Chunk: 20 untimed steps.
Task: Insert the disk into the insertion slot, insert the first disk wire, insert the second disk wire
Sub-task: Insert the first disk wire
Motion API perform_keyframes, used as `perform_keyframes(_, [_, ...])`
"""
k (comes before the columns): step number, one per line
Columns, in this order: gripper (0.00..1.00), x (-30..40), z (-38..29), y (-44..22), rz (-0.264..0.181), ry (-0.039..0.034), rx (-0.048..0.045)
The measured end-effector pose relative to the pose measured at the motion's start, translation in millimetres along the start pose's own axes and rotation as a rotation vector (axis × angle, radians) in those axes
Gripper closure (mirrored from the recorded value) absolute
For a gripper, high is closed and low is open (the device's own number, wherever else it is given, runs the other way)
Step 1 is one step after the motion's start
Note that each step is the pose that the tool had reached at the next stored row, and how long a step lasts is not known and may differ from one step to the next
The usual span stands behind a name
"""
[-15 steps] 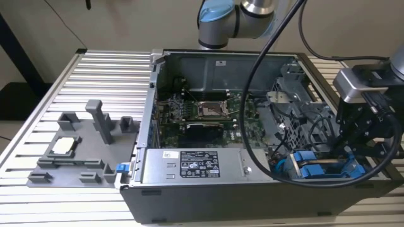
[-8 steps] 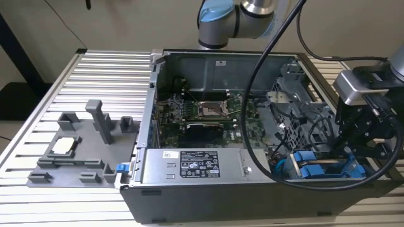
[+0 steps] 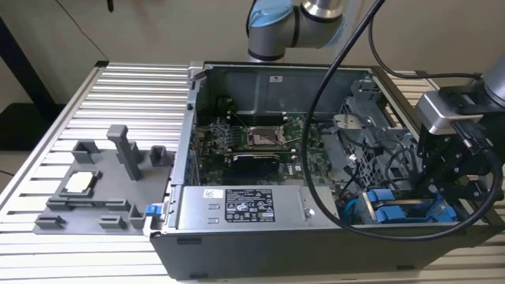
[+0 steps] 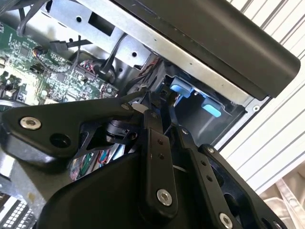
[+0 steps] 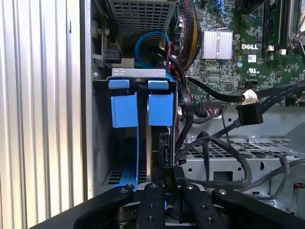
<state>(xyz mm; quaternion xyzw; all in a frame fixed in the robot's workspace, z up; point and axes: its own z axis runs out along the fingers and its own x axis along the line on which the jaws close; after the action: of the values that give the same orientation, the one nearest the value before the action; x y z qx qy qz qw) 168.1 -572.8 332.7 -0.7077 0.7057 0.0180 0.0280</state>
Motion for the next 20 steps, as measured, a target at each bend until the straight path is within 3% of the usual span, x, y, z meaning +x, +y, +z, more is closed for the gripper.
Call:
perform_keyframes(3, [0.8,0.1,0.5,0.1,0.0,-0.0008,-0.0002])
perform_keyframes(4, [0.73,0.0,0.4,0.1,0.0,-0.0005,-0.0001])
perform_keyframes(7, [0.73,-0.2,-3.4,0.0,0.0,-0.0001,-0.0001])
perform_keyframes(17, [0.73,-3.1,-47.5,-0.6,0.0,0.0002,-0.0001])
perform_keyframes(20, [0.73,-3.6,-54.6,-0.8,0.0,0.0002,-0.0001])
